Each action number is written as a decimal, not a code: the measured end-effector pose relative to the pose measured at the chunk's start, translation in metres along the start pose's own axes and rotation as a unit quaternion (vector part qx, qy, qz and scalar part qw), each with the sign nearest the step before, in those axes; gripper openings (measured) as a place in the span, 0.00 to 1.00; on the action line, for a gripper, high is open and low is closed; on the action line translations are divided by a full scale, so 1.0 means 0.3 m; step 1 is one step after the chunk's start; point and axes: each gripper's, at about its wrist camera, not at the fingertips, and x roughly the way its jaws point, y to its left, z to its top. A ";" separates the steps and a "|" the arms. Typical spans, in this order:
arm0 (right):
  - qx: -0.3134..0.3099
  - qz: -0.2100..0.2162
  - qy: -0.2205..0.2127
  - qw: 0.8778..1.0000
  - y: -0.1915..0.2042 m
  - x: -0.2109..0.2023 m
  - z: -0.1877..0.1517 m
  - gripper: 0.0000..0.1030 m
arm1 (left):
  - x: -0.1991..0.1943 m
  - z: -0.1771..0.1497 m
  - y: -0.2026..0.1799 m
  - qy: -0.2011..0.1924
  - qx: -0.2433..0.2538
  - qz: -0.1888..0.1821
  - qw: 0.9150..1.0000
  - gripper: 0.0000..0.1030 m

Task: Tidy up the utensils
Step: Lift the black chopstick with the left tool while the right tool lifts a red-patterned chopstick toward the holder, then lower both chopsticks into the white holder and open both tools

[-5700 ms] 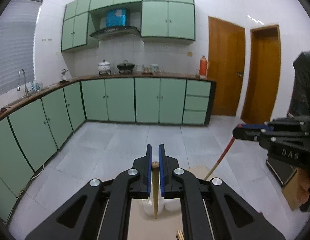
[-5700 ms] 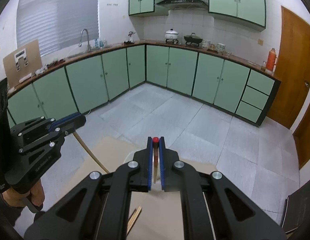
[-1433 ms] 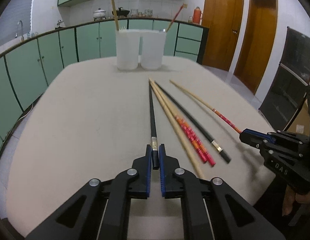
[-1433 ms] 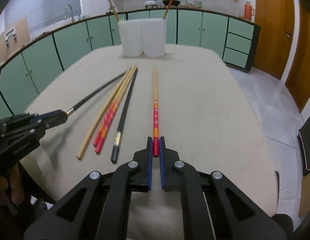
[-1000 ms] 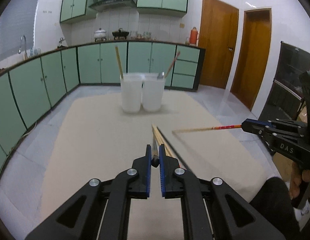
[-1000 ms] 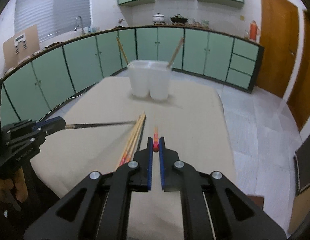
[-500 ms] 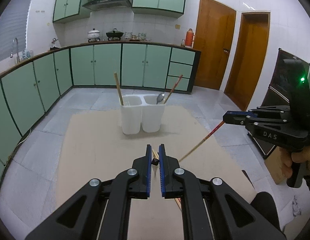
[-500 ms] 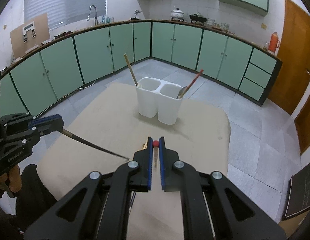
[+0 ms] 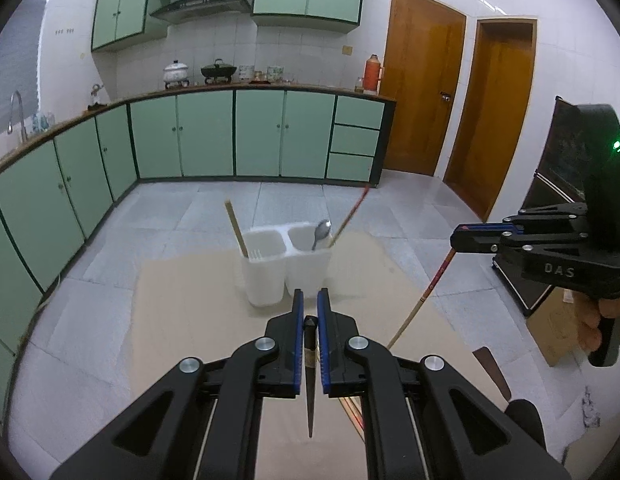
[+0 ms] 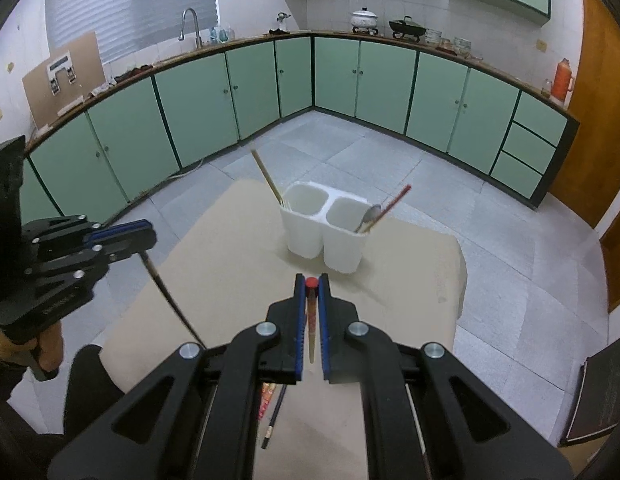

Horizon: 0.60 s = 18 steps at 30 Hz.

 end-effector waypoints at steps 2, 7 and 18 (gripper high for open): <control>-0.002 -0.002 -0.005 1.000 -0.004 -0.015 0.034 0.05 | -0.007 0.038 0.002 -0.006 0.005 0.004 1.000 0.06; 0.003 -0.004 -0.019 1.000 -0.021 -0.037 0.171 0.05 | -0.005 0.177 0.010 -0.028 0.014 0.015 0.999 0.06; 0.032 -0.029 -0.034 0.998 -0.141 0.055 0.464 0.05 | 0.102 0.498 0.054 -0.091 0.016 0.048 0.994 0.06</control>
